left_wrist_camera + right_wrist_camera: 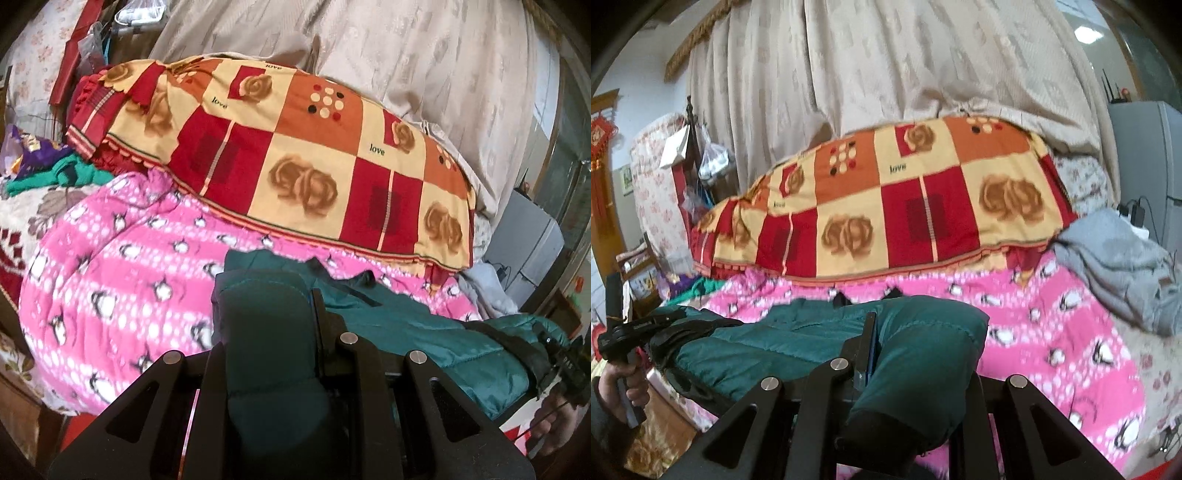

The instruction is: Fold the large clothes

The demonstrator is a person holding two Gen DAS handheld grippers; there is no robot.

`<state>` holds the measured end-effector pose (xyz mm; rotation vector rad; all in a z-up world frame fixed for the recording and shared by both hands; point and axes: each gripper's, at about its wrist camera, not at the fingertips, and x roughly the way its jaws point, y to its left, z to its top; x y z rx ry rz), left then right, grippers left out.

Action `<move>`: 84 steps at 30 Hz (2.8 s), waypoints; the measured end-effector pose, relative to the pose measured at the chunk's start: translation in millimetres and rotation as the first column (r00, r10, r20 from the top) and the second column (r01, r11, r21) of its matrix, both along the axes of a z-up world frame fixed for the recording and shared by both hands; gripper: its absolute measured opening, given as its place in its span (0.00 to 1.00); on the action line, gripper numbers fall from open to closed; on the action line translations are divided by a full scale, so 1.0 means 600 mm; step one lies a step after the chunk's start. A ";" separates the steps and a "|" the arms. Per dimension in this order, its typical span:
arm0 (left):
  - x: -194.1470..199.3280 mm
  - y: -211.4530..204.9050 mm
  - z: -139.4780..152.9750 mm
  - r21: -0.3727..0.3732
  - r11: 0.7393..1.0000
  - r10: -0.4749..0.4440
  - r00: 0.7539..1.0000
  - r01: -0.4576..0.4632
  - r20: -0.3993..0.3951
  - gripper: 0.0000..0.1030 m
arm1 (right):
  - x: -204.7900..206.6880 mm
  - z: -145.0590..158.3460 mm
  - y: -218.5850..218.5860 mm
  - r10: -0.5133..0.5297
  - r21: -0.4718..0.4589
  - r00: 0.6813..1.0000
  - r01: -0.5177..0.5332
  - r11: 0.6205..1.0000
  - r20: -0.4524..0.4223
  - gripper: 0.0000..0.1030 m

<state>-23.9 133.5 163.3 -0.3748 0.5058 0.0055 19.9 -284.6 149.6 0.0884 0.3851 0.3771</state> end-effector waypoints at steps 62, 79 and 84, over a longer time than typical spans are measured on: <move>0.363 0.097 -0.082 -0.102 0.990 0.074 0.983 -0.092 -0.168 0.55 | 0.464 -0.152 -0.027 0.058 0.299 0.884 0.095 0.950 -0.464 0.71; 0.430 0.010 -0.067 0.220 0.975 0.071 0.987 -0.039 -0.142 0.63 | 0.466 -0.136 0.044 0.071 0.053 0.935 -0.057 0.997 -0.347 0.68; 0.526 -0.034 -0.109 0.481 0.875 0.075 0.970 0.048 -0.233 0.63 | 0.527 -0.161 0.082 0.015 -0.044 0.915 -0.036 0.998 -0.404 0.68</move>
